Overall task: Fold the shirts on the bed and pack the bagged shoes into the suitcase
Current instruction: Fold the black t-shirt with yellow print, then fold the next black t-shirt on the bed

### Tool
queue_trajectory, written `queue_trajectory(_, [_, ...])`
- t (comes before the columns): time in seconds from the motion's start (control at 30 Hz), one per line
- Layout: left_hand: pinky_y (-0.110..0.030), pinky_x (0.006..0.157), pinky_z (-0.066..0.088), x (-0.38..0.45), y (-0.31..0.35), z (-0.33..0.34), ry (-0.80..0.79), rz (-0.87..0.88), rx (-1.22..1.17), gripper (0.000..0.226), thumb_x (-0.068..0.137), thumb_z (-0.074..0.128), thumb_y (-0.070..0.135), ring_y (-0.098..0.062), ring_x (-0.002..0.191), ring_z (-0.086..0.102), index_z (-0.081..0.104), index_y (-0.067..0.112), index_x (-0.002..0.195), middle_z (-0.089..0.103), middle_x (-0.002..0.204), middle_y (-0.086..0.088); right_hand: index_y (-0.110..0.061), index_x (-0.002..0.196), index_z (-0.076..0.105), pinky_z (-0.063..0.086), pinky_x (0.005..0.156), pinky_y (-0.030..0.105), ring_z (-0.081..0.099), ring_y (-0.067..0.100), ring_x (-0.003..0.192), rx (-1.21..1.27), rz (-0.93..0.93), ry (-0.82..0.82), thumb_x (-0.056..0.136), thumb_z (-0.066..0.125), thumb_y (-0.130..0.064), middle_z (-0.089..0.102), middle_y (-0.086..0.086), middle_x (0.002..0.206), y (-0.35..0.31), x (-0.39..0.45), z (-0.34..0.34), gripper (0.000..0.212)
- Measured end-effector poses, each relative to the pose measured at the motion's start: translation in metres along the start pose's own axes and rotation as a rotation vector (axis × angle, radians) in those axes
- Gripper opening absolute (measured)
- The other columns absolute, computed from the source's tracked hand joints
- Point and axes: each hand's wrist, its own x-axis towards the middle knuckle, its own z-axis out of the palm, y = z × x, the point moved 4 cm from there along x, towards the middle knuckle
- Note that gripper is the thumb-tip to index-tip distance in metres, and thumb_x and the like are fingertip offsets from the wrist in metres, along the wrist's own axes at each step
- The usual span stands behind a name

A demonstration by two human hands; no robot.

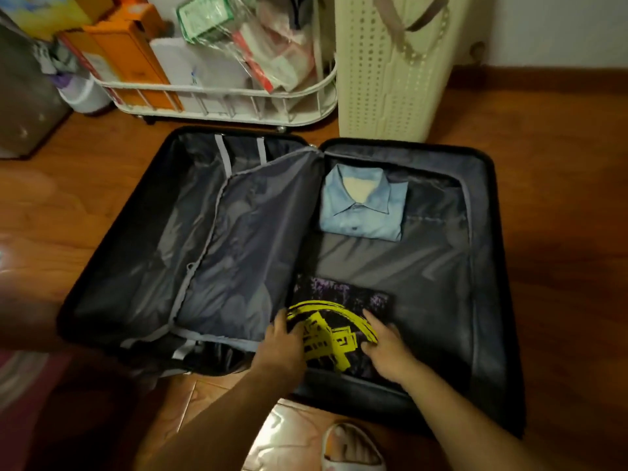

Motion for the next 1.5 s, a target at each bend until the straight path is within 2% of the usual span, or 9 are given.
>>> queue_trajectory(0.13, [-0.040, 0.113, 0.039, -0.013, -0.007, 0.020, -0.093, 0.062, 0.072, 0.069, 0.080, 0.038, 0.026, -0.030, 0.135, 0.044, 0.046, 0.021, 0.149, 0.038, 0.152, -0.006, -0.038, 0.153, 0.035, 0.027, 0.118, 0.034, 0.027, 0.031, 0.145, -0.203, 0.021, 0.172, 0.097, 0.055, -0.013, 0.018, 0.009, 0.161, 0.009, 0.002, 0.005, 0.065])
queue_trajectory(0.27, [-0.035, 0.115, 0.037, -0.021, -0.024, 0.010, 0.000, 0.064, 0.002, 0.073, 0.075, 0.030, 0.025, -0.028, 0.133, 0.047, 0.055, 0.019, 0.144, 0.048, 0.145, -0.007, -0.035, 0.155, 0.032, 0.027, 0.117, 0.050, 0.010, 0.035, 0.151, -0.605, -0.300, 0.356, 0.093, 0.059, -0.030, 0.007, 0.007, 0.167, -0.030, -0.002, 0.007, 0.067])
queue_trajectory(0.4, [-0.027, 0.114, 0.036, -0.035, -0.044, -0.019, 0.075, 0.023, -0.116, 0.060, 0.085, 0.038, 0.023, -0.027, 0.128, 0.053, 0.060, 0.013, 0.139, 0.053, 0.139, -0.008, -0.038, 0.156, 0.025, 0.009, 0.122, 0.058, 0.000, 0.037, 0.154, -0.913, -0.627, 0.145, 0.095, 0.052, -0.045, 0.000, 0.002, 0.169, -0.070, 0.025, 0.052, 0.068])
queue_trajectory(0.53, [-0.024, 0.110, 0.034, -0.047, -0.072, -0.059, 0.094, 0.016, -0.134, 0.042, 0.096, 0.053, 0.015, -0.025, 0.129, 0.053, 0.061, 0.016, 0.137, 0.054, 0.137, -0.007, -0.041, 0.159, 0.010, -0.006, 0.120, 0.062, -0.018, 0.035, 0.152, -1.165, -0.436, -0.120, 0.105, 0.035, -0.047, -0.020, -0.004, 0.166, -0.074, 0.053, 0.082, 0.060])
queue_trajectory(0.63, [-0.029, 0.111, 0.038, -0.069, -0.093, -0.097, 0.118, -0.023, -0.177, 0.044, 0.097, 0.054, 0.014, -0.023, 0.131, 0.052, 0.058, 0.021, 0.140, 0.054, 0.140, -0.004, -0.036, 0.158, 0.021, 0.000, 0.122, 0.058, -0.008, 0.035, 0.154, -1.150, -0.314, -0.199, 0.104, 0.040, -0.042, -0.010, -0.002, 0.168, -0.100, 0.042, 0.082, 0.058])
queue_trajectory(0.77, [-0.028, 0.101, 0.047, -0.122, -0.100, -0.160, 0.205, -0.030, -0.249, 0.037, 0.102, 0.050, 0.013, -0.020, 0.121, 0.060, 0.062, 0.018, 0.137, 0.060, 0.136, -0.003, -0.017, 0.128, 0.061, 0.041, 0.107, 0.041, 0.051, 0.032, 0.131, -1.011, -0.322, -0.056, 0.096, 0.048, -0.020, 0.056, 0.012, 0.140, -0.166, -0.025, 0.045, 0.034])
queue_trajectory(0.93, [-0.032, 0.092, 0.051, -0.242, -0.135, -0.254, 0.523, -0.100, -0.335, 0.029, 0.098, 0.054, 0.017, -0.020, 0.111, 0.067, 0.071, 0.020, 0.121, 0.072, 0.121, -0.003, -0.015, 0.102, 0.067, 0.054, 0.080, 0.038, 0.065, 0.036, 0.101, -0.950, -0.584, 0.128, 0.095, 0.047, -0.013, 0.065, 0.012, 0.106, -0.340, -0.118, 0.036, 0.022])
queue_trajectory(1.17, [-0.031, 0.078, 0.052, -0.529, -0.284, -0.297, 0.891, -0.439, -0.428, 0.025, 0.097, 0.054, 0.019, -0.025, 0.097, 0.069, 0.073, 0.025, 0.113, 0.072, 0.103, 0.000, -0.022, 0.106, 0.070, 0.053, 0.082, 0.037, 0.064, 0.037, 0.103, -0.927, -1.324, -0.019, 0.095, 0.048, -0.022, 0.069, 0.013, 0.116, -0.579, -0.374, 0.268, 0.024])
queue_trajectory(1.5, [-0.031, 0.067, 0.051, -0.972, -0.445, -0.085, 1.255, -1.241, -0.649, 0.018, 0.098, 0.055, 0.017, -0.023, 0.084, 0.069, 0.071, 0.025, 0.096, 0.073, 0.092, -0.002, -0.017, 0.104, 0.066, 0.047, 0.076, 0.036, 0.060, 0.035, 0.094, -1.199, -1.856, -0.581, 0.097, 0.045, -0.027, 0.067, 0.014, 0.113, -0.535, -0.749, 0.579, 0.024])
